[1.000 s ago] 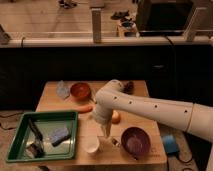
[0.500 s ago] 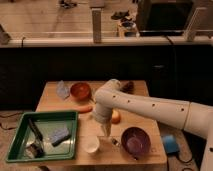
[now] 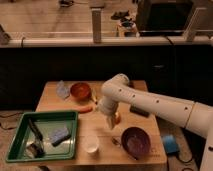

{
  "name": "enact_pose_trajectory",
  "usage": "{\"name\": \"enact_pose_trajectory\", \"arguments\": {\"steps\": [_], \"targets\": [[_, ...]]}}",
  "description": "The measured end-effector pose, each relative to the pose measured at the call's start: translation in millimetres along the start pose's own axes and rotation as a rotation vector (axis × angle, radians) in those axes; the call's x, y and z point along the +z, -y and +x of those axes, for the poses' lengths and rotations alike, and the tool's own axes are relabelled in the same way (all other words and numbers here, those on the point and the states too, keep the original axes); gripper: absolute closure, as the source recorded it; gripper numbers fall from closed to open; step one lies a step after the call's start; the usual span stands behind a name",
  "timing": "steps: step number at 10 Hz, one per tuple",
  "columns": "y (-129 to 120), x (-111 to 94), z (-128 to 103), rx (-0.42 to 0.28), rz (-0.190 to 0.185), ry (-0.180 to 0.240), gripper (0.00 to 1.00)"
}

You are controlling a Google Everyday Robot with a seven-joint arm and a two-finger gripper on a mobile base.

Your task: Place apple in paper cup

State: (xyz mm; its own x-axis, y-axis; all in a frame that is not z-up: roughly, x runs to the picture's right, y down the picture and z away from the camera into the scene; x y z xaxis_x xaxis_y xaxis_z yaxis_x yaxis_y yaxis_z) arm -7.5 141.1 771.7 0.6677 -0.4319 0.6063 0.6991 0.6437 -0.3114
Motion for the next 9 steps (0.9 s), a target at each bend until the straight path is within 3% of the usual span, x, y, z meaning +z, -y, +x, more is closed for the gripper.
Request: {"name": "enact_pose_trajectory", "arguments": {"steps": [4,9], "targets": [[-2,7,63,0.025,0.011,-0.067,0.20],[-35,19,84,0.069,-0.012,-0.107,0.20]]}}
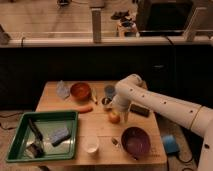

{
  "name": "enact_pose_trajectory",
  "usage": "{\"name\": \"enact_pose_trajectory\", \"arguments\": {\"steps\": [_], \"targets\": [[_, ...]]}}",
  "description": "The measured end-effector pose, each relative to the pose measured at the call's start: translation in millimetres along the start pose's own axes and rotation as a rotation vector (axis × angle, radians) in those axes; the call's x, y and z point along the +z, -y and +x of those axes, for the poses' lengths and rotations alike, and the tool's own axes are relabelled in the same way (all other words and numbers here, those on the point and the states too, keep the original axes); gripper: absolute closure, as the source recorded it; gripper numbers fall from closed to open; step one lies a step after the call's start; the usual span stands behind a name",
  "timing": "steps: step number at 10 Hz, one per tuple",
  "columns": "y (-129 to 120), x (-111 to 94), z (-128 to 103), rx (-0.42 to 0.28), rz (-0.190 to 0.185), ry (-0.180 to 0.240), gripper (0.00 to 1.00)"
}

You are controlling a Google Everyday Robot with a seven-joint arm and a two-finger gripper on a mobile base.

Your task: Place apple in paper cup

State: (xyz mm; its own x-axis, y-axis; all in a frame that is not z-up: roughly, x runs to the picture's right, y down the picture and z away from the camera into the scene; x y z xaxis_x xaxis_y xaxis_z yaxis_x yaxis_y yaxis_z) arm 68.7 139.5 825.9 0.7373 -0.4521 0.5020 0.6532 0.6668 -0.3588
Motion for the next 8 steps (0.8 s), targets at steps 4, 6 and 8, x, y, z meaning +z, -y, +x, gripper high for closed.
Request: {"name": "enact_pose_trajectory", "arguments": {"steps": [4,6,8], "targets": [[-15,12,6,0.034,-0.028,0.007,0.20],[-17,18,8,0.045,-0.030,0.017,0.20],[-12,22,7,0.038,-0.032,0.026,0.20]]}}
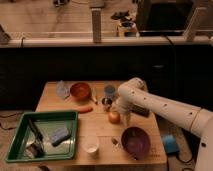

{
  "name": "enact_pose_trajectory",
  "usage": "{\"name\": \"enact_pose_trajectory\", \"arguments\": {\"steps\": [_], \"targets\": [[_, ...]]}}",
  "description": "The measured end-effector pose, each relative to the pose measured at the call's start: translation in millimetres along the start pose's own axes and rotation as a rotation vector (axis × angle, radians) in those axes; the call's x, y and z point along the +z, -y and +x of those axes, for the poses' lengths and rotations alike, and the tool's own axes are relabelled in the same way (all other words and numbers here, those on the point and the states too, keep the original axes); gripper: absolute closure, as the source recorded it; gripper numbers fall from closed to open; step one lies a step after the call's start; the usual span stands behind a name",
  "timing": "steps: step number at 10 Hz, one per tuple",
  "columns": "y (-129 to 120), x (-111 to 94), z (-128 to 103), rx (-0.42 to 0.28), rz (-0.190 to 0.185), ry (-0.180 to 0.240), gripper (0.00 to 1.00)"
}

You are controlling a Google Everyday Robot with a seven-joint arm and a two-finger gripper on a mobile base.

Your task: Place apple in paper cup

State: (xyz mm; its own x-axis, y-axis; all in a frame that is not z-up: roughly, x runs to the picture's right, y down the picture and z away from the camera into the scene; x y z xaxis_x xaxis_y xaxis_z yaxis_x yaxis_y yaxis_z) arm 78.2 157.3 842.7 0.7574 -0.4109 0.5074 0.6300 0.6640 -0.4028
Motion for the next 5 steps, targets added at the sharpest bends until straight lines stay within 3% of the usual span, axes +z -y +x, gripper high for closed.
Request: {"name": "enact_pose_trajectory", "arguments": {"steps": [5], "targets": [[17,15,5,-0.029,-0.011,0.015,0.20]]}}
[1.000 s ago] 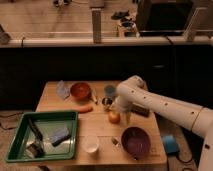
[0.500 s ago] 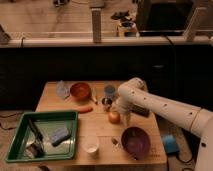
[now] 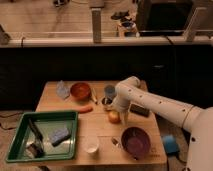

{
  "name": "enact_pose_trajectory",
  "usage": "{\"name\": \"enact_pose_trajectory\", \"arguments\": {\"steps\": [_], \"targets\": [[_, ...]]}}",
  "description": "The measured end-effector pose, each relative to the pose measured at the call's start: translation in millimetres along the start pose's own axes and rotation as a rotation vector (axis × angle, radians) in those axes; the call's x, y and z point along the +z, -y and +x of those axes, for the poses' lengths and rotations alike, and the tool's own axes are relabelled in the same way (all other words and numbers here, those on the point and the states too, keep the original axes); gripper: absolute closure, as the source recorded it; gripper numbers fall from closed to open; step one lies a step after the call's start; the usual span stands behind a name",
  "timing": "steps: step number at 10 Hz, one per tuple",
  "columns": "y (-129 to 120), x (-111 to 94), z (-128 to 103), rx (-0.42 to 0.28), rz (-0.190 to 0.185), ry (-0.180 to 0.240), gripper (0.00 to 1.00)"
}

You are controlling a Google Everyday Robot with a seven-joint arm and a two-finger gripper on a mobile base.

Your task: Place apple in paper cup

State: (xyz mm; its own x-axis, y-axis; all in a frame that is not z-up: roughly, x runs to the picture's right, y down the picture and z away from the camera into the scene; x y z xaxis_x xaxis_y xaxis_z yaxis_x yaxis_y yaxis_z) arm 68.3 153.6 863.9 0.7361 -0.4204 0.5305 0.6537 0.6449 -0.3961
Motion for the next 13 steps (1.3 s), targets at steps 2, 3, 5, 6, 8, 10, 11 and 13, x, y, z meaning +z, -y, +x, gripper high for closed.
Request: {"name": "enact_pose_trajectory", "arguments": {"steps": [2,3,5,6,8,10,11,13], "targets": [[6,8,-1,-0.013,-0.005,0.011,0.20],[7,11,-1,-0.016,-0.006,0.015,0.20],[7,16,-2,-0.025,-0.012,0.026,0.21],[8,17,-3,-0.028,-0.014,0.030,0.21],[10,22,-5,-0.036,-0.012,0.054,0.30],[10,22,-6,-0.047,-0.009,0.064,0.34],[11,22,-7,-0.053,-0.008,0.067,0.36],[11,21,-8,-0.059,-0.008,0.069,0.50]]}}
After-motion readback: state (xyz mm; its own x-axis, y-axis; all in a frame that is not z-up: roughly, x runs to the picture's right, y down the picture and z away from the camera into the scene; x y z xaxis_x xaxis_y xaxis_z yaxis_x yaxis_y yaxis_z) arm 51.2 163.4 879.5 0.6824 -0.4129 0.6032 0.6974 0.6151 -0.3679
